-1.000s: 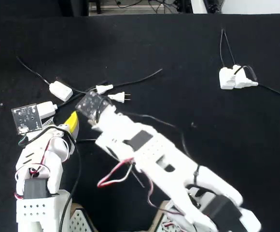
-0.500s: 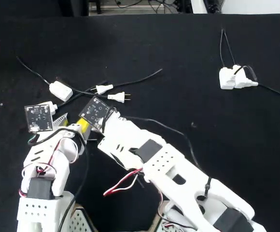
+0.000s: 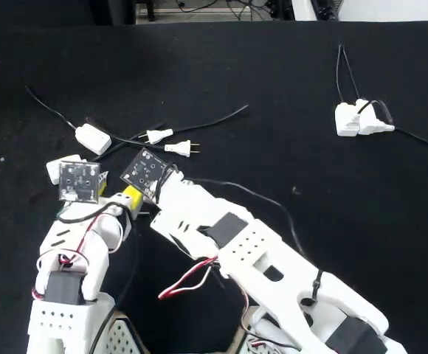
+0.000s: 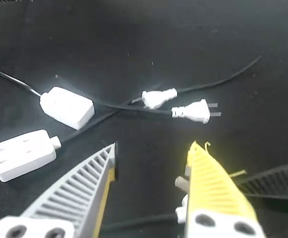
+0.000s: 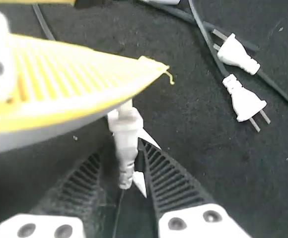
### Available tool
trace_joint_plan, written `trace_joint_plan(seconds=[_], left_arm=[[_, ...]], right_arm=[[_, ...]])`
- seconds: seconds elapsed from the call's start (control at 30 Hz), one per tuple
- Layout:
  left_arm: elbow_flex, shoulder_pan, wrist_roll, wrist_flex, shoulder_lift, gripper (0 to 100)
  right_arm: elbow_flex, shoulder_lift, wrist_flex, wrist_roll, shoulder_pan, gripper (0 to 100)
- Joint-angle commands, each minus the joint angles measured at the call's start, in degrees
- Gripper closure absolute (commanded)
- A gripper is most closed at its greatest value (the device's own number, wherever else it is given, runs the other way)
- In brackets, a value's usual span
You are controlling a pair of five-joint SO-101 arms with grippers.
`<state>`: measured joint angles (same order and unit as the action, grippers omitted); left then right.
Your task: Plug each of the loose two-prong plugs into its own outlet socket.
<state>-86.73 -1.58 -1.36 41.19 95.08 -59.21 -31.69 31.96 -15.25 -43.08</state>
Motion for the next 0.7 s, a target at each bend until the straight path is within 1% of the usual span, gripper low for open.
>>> trace_joint_plan(seconds=[0.0,0.23,0.5,0.67], left_arm=[[-2.3,-0.4,-3.2,-3.8,0.2,77],[-2.9,-0.3,-3.9,-4.0,0.2,77],[-2.9,-0.3,-3.9,-4.0,0.2,77],[-3.0,-0.3,-3.9,-4.0,0.2,77]], right_arm=[[0.7,-6.1,1.6,0.0,-0.6,98.8],[-0.2,-12.0,4.7,0.1,-0.6,98.8],[-4.5,-13.4,-1.0,0.1,-0.6,98.8],[-4.7,-13.2,-0.9,0.1,-0.6,98.8]])
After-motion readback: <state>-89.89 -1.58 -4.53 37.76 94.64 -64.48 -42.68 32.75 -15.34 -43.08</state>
